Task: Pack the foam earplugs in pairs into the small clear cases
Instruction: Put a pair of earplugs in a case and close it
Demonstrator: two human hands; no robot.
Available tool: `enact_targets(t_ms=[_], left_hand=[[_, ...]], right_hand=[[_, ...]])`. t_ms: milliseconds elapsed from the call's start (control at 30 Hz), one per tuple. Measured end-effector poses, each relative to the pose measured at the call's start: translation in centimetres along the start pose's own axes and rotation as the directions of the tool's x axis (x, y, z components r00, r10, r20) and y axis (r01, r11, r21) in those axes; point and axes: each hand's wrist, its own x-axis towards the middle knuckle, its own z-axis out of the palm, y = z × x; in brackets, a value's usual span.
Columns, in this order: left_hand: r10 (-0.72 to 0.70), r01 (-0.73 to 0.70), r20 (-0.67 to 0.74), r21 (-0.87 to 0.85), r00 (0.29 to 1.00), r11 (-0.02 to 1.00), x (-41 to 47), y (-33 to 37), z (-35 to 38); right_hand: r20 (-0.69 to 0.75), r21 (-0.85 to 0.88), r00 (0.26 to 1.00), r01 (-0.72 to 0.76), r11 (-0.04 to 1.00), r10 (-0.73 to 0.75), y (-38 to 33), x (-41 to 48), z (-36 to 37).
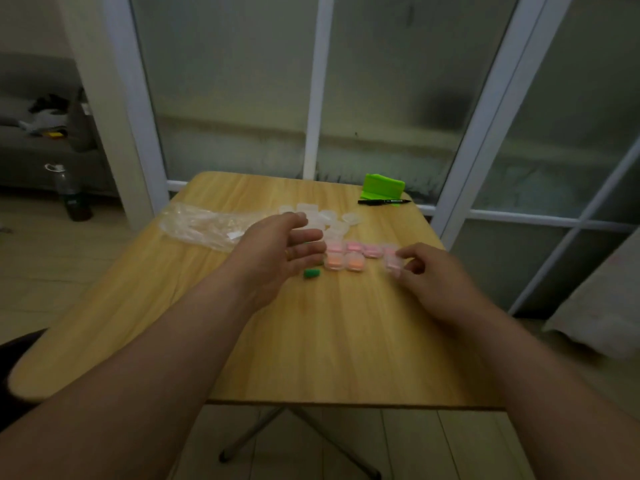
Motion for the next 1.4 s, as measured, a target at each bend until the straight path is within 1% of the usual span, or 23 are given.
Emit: enact_targets(t_ms=[267, 467, 633, 733, 933, 1000, 1133, 1200, 1300, 1400], left_hand=[[0.005, -0.005, -0.029, -0.01, 1.0, 1.0, 0.6, -0.5, 0.4], [0.015, -0.016, -0.037, -0.018, 0.999, 1.0, 1.0, -0.3, 0.2], [0.036, -0.039, -0.074, -0.03, 0.997, 0.999, 1.4, 0.6, -0.5], [0.054, -0.059, -0.106, -0.039, 0.993, 0.997, 1.9, 1.7, -1.5], [0.11, -0.125, -0.179, -0.074, 0.978, 0.989, 2.4, 3.5, -3.3], [0.105, -0.121, -0.174, -0.082, 0.979, 0.989, 2.4, 3.7, -3.6], [0.105, -0.121, -0.165, -0.091, 0.981, 0.989, 2.3, 4.1, -4.3], [0.113, -0.13, -0.163, -0.095, 0.98, 0.987, 2.2, 4.3, -4.6], [0.118, -0.136, -0.161, -0.102, 0.98, 0.986, 2.1, 4.7, -5.0], [0.114, -0.133, -0.162, -0.111, 0.98, 0.985, 1.9, 5.1, -5.2]], right_hand=[[0.01, -0.067, 0.998, 0.064, 0.996, -0.064, -1.2, 0.8, 1.7], [-0.015, -0.013, 1.0, 0.019, 1.0, -0.019, -1.5, 0.6, 1.9], [-0.087, 0.025, 0.996, -0.001, 1.0, 0.003, -2.0, 0.4, 1.8], [-0.127, 0.035, 0.991, 0.041, 0.999, -0.036, -3.0, 0.3, 1.7], [-0.103, -0.01, 0.984, 0.142, 0.99, -0.142, -6.4, 2.8, 3.4], [-0.074, -0.076, 0.981, 0.175, 0.982, -0.18, -7.8, 4.5, 4.3], [0.06, -0.267, 0.972, 0.236, 0.934, -0.228, -10.6, 7.5, 5.5], [0.129, -0.357, 0.967, 0.25, 0.9, -0.218, -11.8, 8.7, 5.7], [0.263, -0.495, 0.949, 0.286, 0.82, -0.172, -13.2, 9.8, 6.2], [0.312, -0.544, 0.941, 0.291, 0.787, -0.132, -13.7, 10.4, 6.7]])
